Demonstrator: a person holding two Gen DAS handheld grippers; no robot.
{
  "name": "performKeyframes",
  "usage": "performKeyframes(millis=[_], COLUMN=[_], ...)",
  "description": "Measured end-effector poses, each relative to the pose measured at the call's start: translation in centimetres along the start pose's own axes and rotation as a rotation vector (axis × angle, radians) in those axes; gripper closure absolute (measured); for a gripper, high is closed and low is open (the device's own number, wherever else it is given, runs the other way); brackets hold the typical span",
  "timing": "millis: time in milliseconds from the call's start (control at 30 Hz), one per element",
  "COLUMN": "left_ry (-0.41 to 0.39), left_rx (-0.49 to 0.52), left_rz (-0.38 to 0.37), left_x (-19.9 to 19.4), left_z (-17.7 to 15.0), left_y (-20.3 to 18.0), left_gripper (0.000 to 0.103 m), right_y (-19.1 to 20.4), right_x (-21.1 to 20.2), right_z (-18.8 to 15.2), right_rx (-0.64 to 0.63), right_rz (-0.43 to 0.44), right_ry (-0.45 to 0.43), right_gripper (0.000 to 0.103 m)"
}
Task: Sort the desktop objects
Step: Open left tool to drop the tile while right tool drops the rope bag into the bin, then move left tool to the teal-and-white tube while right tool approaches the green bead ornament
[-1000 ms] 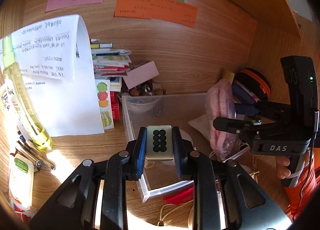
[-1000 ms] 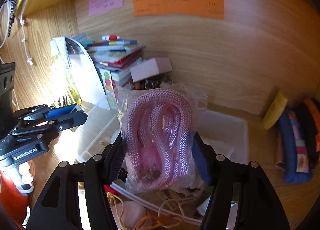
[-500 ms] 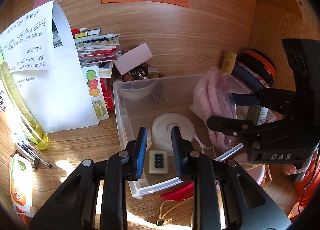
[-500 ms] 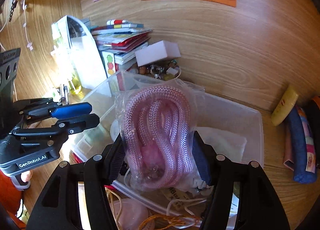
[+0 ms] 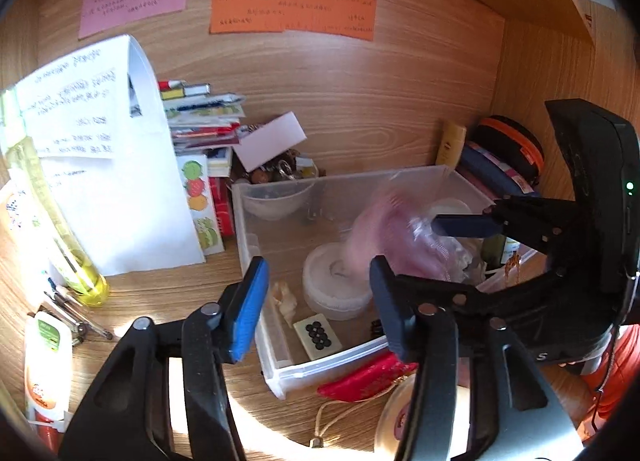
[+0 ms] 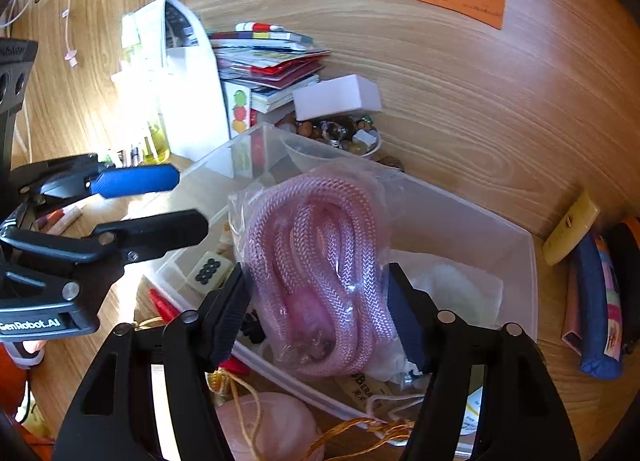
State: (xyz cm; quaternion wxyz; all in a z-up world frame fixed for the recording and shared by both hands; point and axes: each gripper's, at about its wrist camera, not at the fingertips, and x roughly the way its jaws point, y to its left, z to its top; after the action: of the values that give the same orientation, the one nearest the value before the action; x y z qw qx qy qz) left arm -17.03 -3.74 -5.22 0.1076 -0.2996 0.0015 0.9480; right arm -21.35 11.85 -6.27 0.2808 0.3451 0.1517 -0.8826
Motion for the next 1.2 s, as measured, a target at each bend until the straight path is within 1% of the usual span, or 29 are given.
performKeyframes(millis=[100,200,267,300,367,433,467,500,567,600,633,733,933,1000,1133,1200], left_ry=[-0.034,-0.049,-0.052,-0.051,-0.049,-0.055,-0.062,-0.073,-0.105,-0.115,-0.12,-0.115,-0.091,-0.084,-0.096,-0.108], left_rx=[0.004,0.011,0.012,0.007,-0.001,-0.004,-0.007,-0.01,-0.011,-0.009,-0.007,-0.005,-0.046,-0.058,-0.03,-0.015], left_rz=[0.032,0.045,0.054,0.048,0.042,0.049,0.051,0.055,0.07,0.078,0.087,0.1,0.105,0.092,0.112,0.118], left_x=[-0.7,-1.0,-1.1,-1.1,-1.4,-2.0,-2.4,-2.8,-3.8,-4.3,-4.6,-5.3,-6.3,-6.8,-8.0,-8.7], left_z=[0.0,0.0,0.1,0.2,0.4,0.6,0.7,0.7,0.7,0.7,0.7,0.6,-0.4,-0.8,-1.9,-2.6], left_y=[-0.1,-0.1,0.0,0.1,0.3,0.3,0.3,0.3,0.1,0.0,-0.1,-0.4,-0.5,-0.5,-1.5,-2.1], left_gripper=[0.04,0.039,0.039,0.039,0.039,0.037,0.029,0.019,0.01,0.008,0.008,0.005,0.005,0.004,0.004,0.004], right_y=[0.4,0.6,0.6,0.6,0.6,0.5,0.5,0.5,0.6,0.6,0.6,0.5,0.0,-0.1,0.3,0.4], right_x=[-0.4,-0.9,-1.6,-2.0,-2.8,-3.8,-4.3,-4.7,-5.6,-5.9,-6.2,-7.2,-9.1,-9.8,-11.0,-11.5], right_z=[0.0,0.2,0.4,0.5,0.7,0.6,0.6,0.5,0.1,-0.1,-0.3,-0.9,-1.9,-2.5,-3.9,-4.7], right_rx=[-0.028,-0.039,-0.033,-0.028,-0.015,-0.003,-0.002,-0.004,-0.013,-0.017,-0.017,0.003,0.062,0.077,0.07,0.077], right_rz=[-0.052,-0.073,-0.075,-0.081,-0.094,-0.096,-0.1,-0.108,-0.127,-0.137,-0.146,-0.162,-0.146,-0.161,-0.206,-0.209], right_ry=[-0.03,-0.043,-0.054,-0.062,-0.076,-0.095,-0.101,-0.107,-0.118,-0.123,-0.128,-0.135,-0.167,-0.191,-0.231,-0.235], right_gripper=[0.039,0.037,0.032,0.03,0.024,0.022,0.022,0.022,0.022,0.021,0.021,0.013,0.012,0.012,0.012,0.009])
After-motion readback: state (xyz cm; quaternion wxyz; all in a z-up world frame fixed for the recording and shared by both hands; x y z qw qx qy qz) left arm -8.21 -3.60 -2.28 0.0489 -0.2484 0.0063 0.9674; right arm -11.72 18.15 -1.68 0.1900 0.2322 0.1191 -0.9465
